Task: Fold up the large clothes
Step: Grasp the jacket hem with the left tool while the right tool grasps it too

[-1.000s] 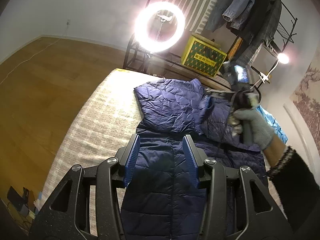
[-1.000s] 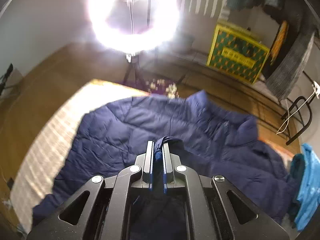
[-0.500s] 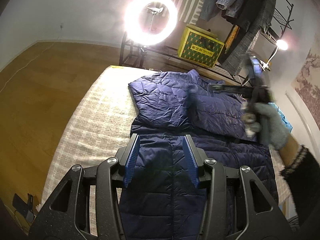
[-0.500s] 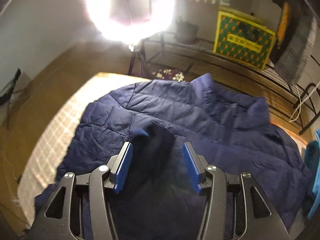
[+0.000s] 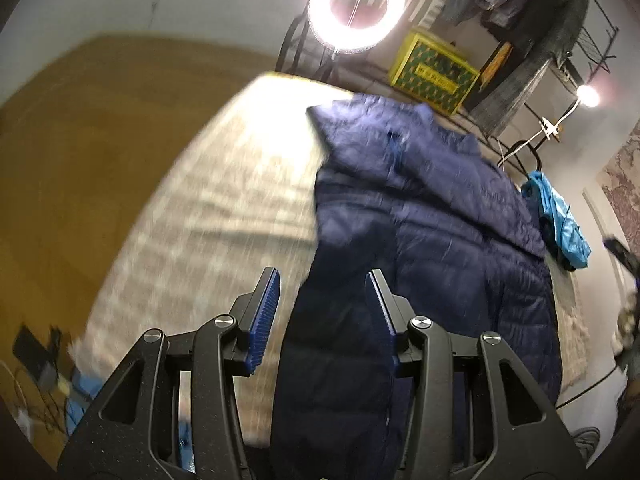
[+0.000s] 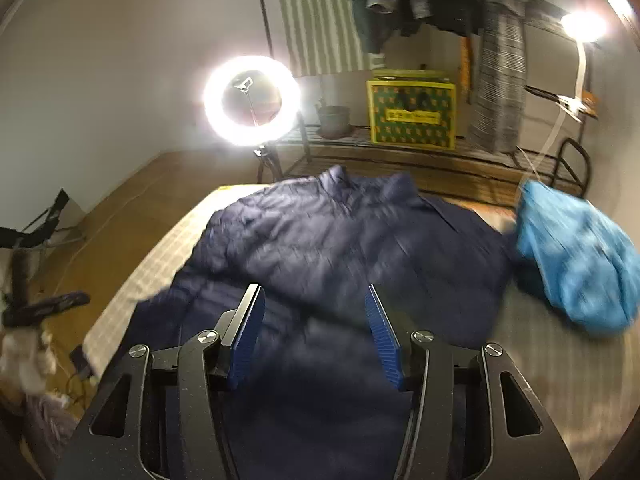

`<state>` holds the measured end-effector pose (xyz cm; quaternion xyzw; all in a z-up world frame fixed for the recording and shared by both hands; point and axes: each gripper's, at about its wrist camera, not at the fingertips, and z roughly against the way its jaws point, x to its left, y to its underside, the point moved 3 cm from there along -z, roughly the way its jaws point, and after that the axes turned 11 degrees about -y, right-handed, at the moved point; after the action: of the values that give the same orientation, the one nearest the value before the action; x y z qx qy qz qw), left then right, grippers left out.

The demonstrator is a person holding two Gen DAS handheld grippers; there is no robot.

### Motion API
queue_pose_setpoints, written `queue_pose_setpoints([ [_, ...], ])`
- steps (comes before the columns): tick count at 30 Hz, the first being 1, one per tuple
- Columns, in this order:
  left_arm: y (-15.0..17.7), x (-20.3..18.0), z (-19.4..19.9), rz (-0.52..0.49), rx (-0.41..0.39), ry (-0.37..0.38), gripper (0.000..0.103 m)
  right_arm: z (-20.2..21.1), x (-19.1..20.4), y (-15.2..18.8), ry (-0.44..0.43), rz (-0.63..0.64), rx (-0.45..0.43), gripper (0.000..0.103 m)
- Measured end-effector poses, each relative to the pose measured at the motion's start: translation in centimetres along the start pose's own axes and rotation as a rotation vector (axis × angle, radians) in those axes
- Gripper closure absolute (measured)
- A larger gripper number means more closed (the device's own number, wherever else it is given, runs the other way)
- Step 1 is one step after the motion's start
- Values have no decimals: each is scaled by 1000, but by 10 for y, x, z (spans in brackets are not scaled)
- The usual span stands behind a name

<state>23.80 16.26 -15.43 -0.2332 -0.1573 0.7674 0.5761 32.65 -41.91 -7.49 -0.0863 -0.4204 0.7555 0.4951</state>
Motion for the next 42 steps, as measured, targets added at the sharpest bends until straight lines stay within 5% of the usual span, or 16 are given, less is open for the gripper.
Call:
queue_pose_setpoints([
  [5, 35, 9, 5, 31, 62, 42, 57, 64, -18, 60, 38, -76, -9, 39],
  [7, 50, 11, 10, 11, 75, 36, 47, 81, -31, 89, 49, -141, 16, 39],
  [19, 126, 45, -1, 82, 294, 82, 44, 85, -61, 247, -74, -509, 242, 39],
  [26, 148, 29, -22, 89, 389, 143, 44, 76, -70, 275, -102, -578, 286, 39],
  [42, 155, 25, -45, 141, 434, 196, 45, 41, -55, 295, -277, -548, 323, 39],
])
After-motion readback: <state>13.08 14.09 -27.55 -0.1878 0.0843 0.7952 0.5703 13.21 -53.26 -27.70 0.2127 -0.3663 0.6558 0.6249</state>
